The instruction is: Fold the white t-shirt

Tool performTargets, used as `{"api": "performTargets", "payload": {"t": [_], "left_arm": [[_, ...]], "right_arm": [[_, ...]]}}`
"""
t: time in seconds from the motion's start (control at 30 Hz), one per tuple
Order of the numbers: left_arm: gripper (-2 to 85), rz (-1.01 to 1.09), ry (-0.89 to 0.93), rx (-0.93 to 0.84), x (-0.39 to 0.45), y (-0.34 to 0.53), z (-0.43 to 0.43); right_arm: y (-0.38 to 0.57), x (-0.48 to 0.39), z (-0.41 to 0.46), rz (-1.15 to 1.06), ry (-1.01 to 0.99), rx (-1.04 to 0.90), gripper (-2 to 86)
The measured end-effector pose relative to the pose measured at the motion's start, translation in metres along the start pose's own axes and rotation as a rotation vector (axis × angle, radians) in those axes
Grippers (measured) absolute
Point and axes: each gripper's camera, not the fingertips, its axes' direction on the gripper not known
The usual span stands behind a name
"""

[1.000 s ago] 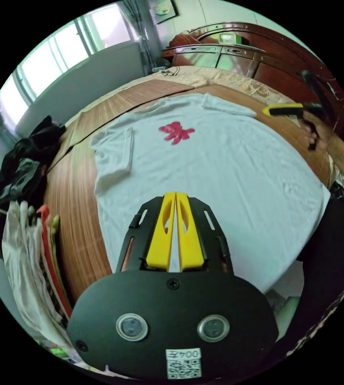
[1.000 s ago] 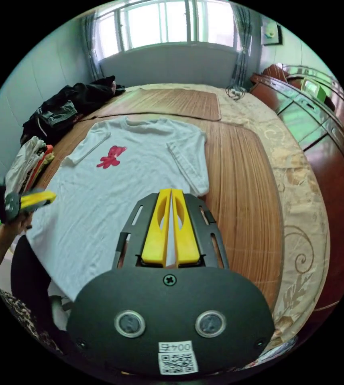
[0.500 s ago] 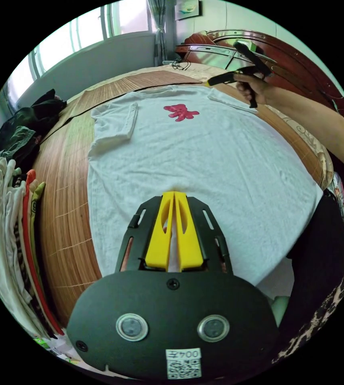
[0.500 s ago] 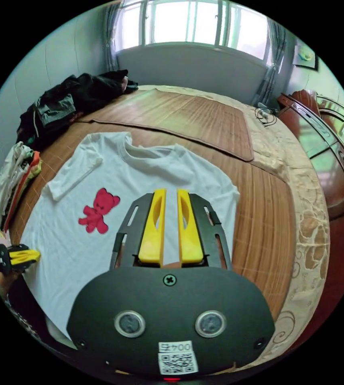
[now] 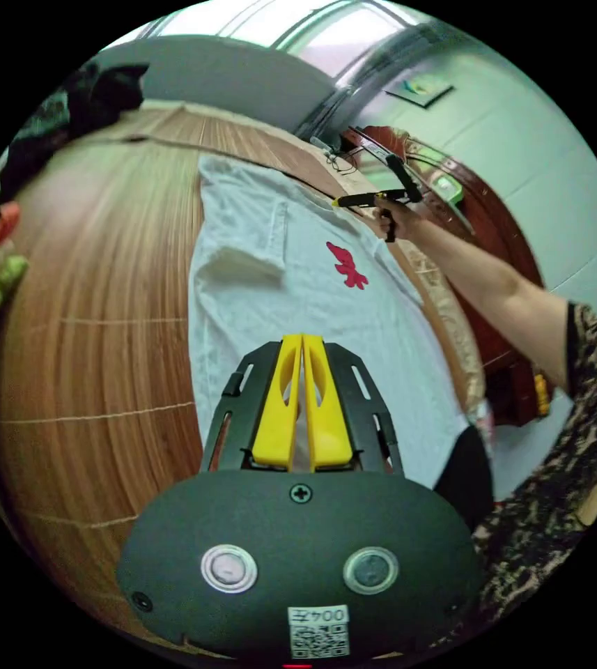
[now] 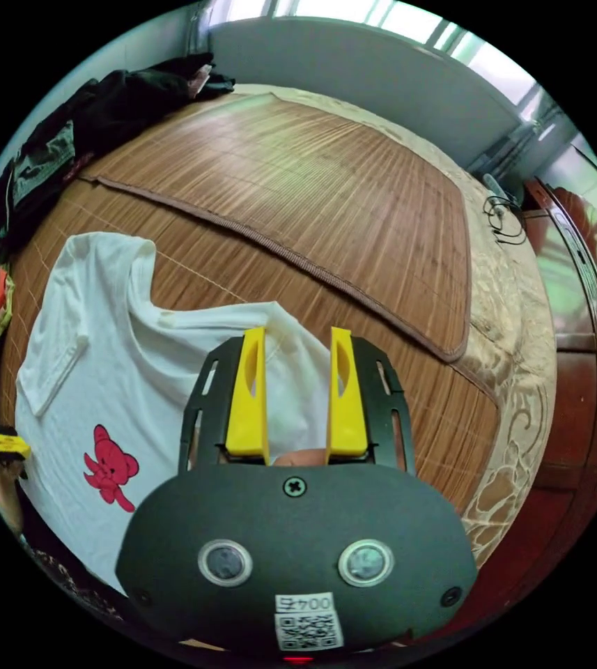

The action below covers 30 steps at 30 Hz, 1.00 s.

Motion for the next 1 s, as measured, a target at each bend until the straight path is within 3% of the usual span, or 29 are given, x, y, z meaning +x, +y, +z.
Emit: {"api": "performTargets", "payload": {"t": [0.1,0.17,0.23,0.3,0.4,0.5,0.57,0.63,0.7,0.87,1.0], "left_arm": [[0.1,-0.1,0.149,-0.008,-0.048,0.011,-0.004],[0.1,-0.118,0.177,-0.009,-0.065,0.017,-0.008],[0.1,-0.135,0.159,-0.017,-0.076,0.021,-0.011],[0.1,-0.141,0.152,-0.025,-0.089,0.025,-0.013],[0.1,-0.135,0.134,-0.025,-0.102,0.032,-0.018],[0.1,-0.143,0.147,-0.026,-0.118,0.038,-0.021],[0.1,-0.151,0.163,-0.026,-0.129,0.042,-0.022],[0.1,-0.157,0.179,-0.025,-0.141,0.048,-0.024],[0.1,-0.159,0.185,-0.025,-0.148,0.051,-0.024],[0.1,-0.153,0.184,-0.029,-0.163,0.059,-0.024],[0.1,-0.162,0.205,-0.026,-0.178,0.066,-0.023]], "right_arm": [[-0.022,-0.005,0.012,-0.048,-0.062,-0.026,8.5],[-0.028,-0.011,0.013,-0.078,-0.135,-0.039,4.7],[-0.028,-0.016,0.01,-0.065,-0.075,-0.008,4.0],[-0.026,-0.005,0.008,0.073,0.012,0.029,6.6],[-0.021,0.017,0.014,0.303,-0.02,0.038,13.1],[-0.016,-0.001,-0.007,0.359,0.015,0.148,14.0],[-0.013,-0.045,-0.038,0.318,0.037,0.323,10.3],[-0.023,-0.083,-0.053,0.252,0.06,0.362,8.8],[-0.041,-0.12,-0.058,0.173,0.056,0.351,7.8],[-0.12,-0.215,-0.048,-0.029,-0.188,0.183,8.5],[-0.17,-0.248,-0.021,0.032,-0.103,-0.019,11.0]]}}
